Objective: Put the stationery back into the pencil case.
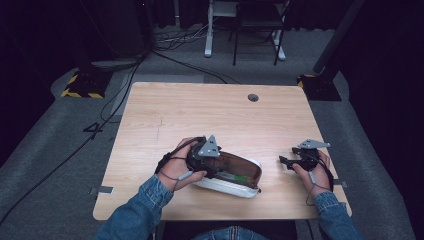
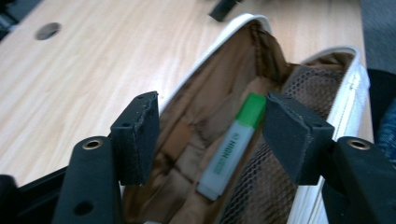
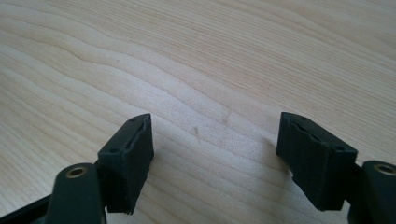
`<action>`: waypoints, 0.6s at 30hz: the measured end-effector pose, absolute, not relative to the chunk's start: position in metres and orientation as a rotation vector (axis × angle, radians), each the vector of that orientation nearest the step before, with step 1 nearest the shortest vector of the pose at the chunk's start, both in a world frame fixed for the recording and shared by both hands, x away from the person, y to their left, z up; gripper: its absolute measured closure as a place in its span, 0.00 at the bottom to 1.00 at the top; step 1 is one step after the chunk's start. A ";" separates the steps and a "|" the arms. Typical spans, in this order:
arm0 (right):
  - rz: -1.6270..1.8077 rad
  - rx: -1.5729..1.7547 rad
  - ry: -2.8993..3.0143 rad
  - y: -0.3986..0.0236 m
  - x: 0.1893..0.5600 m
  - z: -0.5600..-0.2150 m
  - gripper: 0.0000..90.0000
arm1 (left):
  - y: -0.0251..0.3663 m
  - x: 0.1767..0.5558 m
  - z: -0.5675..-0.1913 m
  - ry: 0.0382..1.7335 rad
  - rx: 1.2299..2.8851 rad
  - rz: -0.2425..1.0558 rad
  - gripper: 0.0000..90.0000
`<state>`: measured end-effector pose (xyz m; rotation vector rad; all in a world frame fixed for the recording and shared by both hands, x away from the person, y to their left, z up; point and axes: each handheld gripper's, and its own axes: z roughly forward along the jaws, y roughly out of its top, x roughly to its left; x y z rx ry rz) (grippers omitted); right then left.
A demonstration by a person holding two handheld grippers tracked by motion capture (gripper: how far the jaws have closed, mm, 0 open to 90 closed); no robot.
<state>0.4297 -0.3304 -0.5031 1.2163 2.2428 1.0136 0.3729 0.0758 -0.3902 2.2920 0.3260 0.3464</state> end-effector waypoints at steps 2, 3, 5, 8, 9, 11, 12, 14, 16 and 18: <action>1.012 1.220 2.242 -0.330 0.430 -0.503 0.30 | 0.082 0.373 -0.388 0.360 2.277 0.366 0.39; 1.011 1.221 2.241 -0.330 0.431 -0.503 0.30 | 0.086 0.373 -0.388 0.384 2.263 0.370 0.38; 1.009 1.221 2.241 -0.329 0.432 -0.503 0.29 | 0.093 0.373 -0.386 0.417 2.244 0.375 0.37; 1.007 1.220 2.244 -0.329 0.434 -0.503 0.28 | 0.103 0.373 -0.384 0.465 2.218 0.393 0.35; 1.008 1.221 2.242 -0.328 0.434 -0.503 0.28 | 0.107 0.372 -0.383 0.491 2.208 0.402 0.35; 1.009 1.219 2.242 -0.328 0.435 -0.503 0.28 | 0.111 0.373 -0.384 0.504 2.205 0.417 0.33; 1.007 1.219 2.242 -0.328 0.436 -0.503 0.28 | 0.114 0.372 -0.384 0.519 2.205 0.422 0.32; 1.008 1.221 2.244 -0.327 0.438 -0.503 0.27 | 0.120 0.372 -0.385 0.554 2.198 0.429 0.32; 1.006 1.220 2.246 -0.326 0.439 -0.503 0.27 | 0.126 0.372 -0.385 0.589 2.188 0.440 0.31; 1.005 1.222 2.246 -0.325 0.441 -0.503 0.26 | 0.132 0.373 -0.385 0.622 2.174 0.448 0.30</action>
